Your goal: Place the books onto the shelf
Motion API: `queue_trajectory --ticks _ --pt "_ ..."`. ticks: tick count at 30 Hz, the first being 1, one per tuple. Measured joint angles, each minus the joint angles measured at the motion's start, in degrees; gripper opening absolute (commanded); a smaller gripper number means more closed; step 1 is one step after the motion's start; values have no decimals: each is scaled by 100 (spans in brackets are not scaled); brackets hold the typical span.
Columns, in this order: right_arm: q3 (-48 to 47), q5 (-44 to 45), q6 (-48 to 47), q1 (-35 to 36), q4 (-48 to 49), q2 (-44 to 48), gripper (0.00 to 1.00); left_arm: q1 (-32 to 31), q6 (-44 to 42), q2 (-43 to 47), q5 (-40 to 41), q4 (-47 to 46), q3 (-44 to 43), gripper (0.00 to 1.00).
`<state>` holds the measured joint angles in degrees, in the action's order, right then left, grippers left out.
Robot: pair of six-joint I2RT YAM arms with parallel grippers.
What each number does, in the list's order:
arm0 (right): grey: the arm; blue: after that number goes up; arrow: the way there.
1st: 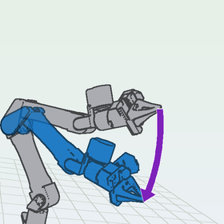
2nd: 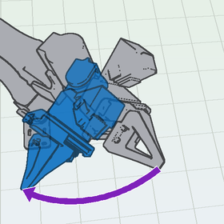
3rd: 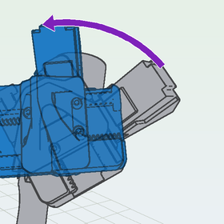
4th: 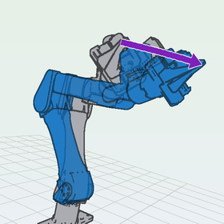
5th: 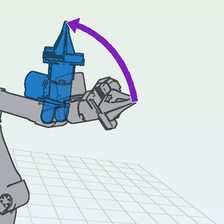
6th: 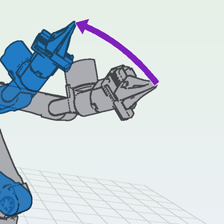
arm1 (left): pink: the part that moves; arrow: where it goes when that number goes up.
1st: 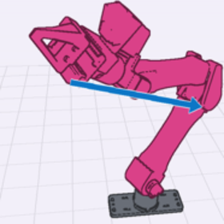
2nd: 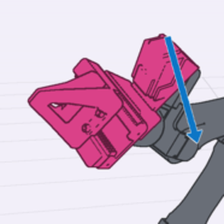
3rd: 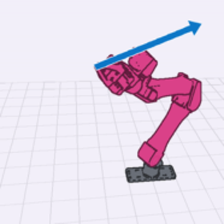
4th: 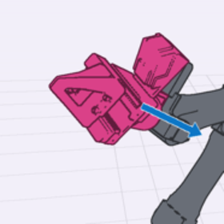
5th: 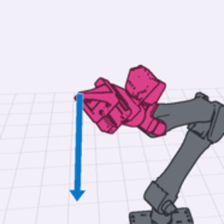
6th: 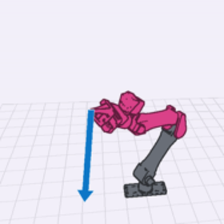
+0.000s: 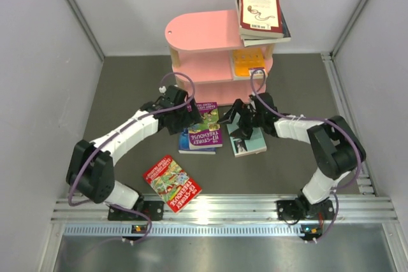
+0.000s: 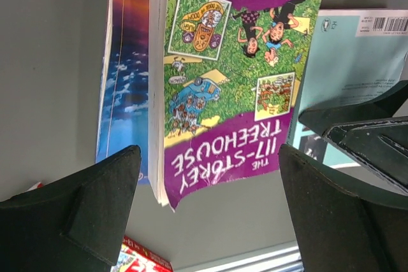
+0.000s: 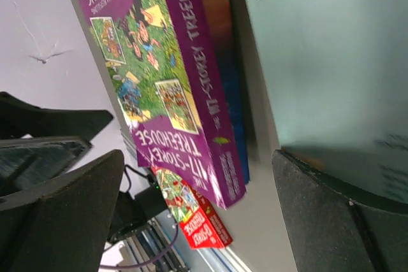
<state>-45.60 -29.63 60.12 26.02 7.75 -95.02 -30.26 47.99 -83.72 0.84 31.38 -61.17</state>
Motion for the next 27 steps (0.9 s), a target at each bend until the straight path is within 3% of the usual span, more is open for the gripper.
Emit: queue_trajectory --ticks 5,9,15,21,27 --pt "-299 103 127 319 367 -507 94 28 -11 -256 -195 -365 249 93" --pt "-476 118 179 577 459 -835 84 39 17 -699 -544 -651 378 90" --pt "-310 315 157 643 422 -807 29 98 197 -693 -868 -1104 669 86" --pt "175 345 155 649 378 -61 0 74 479 -476 -1049 -1576 1043 85" --pt "208 396 -92 649 -323 553 0 -81 774 120 -1176 -1635 1587 89"
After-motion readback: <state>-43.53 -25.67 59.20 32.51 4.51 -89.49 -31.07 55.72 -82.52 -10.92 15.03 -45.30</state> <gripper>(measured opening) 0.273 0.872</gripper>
